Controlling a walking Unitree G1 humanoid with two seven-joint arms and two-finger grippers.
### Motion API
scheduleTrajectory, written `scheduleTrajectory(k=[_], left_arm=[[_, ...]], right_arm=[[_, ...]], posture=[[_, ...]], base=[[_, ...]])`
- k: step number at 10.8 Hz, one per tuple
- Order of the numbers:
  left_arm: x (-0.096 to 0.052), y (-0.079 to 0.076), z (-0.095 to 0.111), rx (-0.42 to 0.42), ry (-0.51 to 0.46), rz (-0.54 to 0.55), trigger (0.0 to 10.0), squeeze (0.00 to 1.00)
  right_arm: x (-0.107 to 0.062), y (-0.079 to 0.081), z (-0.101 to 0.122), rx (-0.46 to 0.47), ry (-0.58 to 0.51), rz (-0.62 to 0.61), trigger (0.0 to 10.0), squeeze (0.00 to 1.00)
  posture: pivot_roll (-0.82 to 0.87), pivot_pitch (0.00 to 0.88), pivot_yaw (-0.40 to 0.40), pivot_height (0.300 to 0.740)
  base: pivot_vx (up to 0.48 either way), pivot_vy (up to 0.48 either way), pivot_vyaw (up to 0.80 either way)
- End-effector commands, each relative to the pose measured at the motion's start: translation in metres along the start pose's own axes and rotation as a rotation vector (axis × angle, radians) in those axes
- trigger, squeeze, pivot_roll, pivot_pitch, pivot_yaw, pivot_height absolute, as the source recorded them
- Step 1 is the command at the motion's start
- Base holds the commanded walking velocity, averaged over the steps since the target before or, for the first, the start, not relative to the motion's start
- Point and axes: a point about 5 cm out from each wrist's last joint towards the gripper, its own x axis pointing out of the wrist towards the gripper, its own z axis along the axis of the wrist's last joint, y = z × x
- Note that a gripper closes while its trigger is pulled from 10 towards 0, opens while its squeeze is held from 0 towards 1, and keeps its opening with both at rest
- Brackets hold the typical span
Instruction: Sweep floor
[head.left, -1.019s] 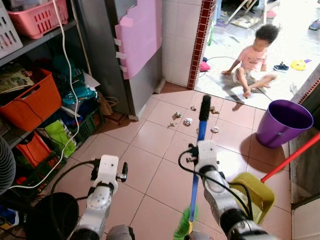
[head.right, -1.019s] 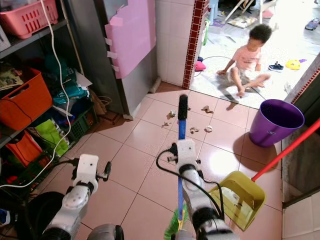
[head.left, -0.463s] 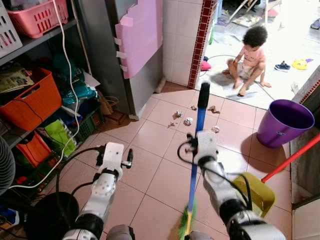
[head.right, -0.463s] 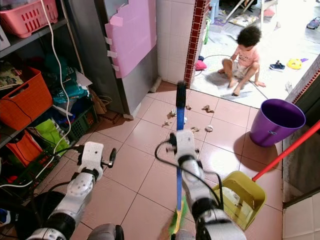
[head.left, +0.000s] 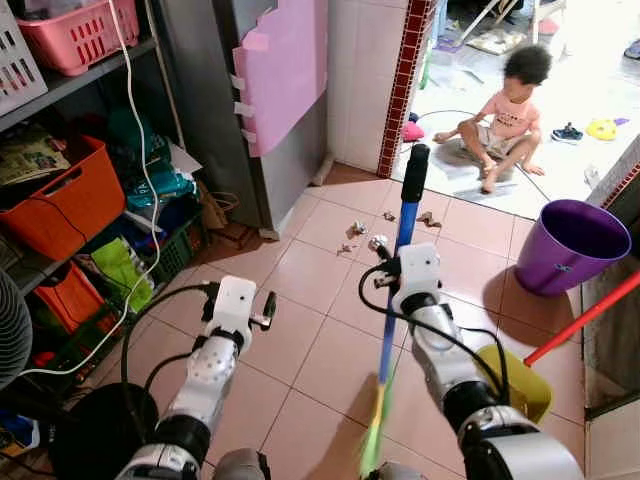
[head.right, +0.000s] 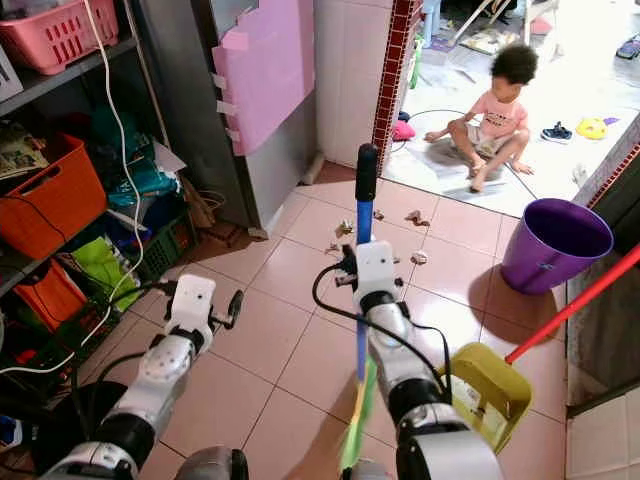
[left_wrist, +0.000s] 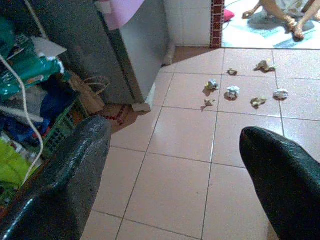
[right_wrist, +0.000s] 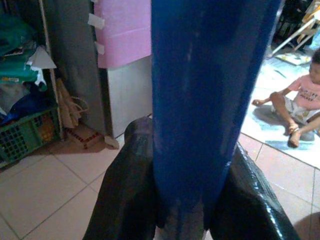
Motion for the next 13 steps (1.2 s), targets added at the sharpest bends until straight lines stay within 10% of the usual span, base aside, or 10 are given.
scheduleTrajectory(k=[1,13], left_arm=[[0.003,0.004,0.004,0.007,-0.011,-0.011,10.0,0.0],[0.002,-0.014,0.014,-0.005,-0.058,-0.259,10.0,0.0]], right_arm=[[0.009,-0.002,0.017,-0.005,-0.069,0.007,0.0,0.0],[0.019,0.009,0.04,0.156,-0.14,0.13,0.0,0.0]], posture=[[-0.03,0.0,0.031,0.74],[-0.01,0.0,0.017,0.74]], base=[[0.0,0.0,0.0],[0.0,0.0,0.0]])
